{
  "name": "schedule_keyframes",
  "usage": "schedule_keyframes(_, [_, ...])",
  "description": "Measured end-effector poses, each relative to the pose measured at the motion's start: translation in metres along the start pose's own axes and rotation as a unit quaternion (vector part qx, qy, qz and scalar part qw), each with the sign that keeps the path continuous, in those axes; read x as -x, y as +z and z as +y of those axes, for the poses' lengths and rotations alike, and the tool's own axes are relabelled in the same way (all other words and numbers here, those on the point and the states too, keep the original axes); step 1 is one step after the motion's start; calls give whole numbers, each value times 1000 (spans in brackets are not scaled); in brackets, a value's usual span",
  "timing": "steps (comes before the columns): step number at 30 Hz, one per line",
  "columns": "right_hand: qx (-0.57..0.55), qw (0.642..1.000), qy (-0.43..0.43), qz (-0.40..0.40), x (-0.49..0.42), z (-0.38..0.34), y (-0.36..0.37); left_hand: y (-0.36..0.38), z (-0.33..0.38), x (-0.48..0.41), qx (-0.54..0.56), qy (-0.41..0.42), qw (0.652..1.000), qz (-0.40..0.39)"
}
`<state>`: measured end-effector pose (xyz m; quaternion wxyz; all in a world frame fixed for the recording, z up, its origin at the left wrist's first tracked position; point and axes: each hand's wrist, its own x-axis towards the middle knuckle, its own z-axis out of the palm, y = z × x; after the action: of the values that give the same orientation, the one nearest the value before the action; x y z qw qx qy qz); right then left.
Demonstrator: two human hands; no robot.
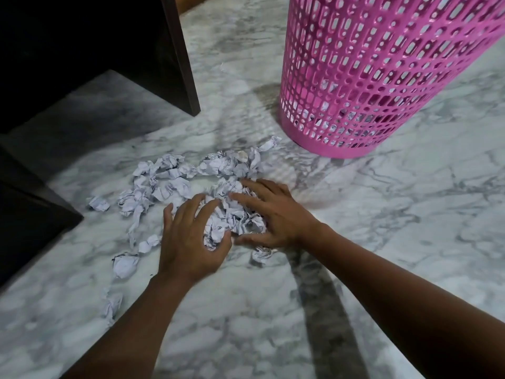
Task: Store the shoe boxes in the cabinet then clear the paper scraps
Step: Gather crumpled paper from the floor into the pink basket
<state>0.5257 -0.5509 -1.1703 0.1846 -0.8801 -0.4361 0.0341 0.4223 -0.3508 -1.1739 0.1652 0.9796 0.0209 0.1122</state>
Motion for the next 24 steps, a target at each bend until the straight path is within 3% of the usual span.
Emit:
schedule_keyframes(6, [-49,995,-33,77,-6,-10,16,8,-2,-2,28,32,998,55])
schedule_keyframes(13, [-27,996,-54,64,-11,-14,15,5,7,6,-90,-24,994,55])
schedule_keyframes(17, [-58,986,-107,117,-17,-19,17,5,5,5,-70,-36,995,55])
schedule_keyframes(24, [-207,972,28,103,-20,-25,-10,5,1,8,-22,-27,998,44])
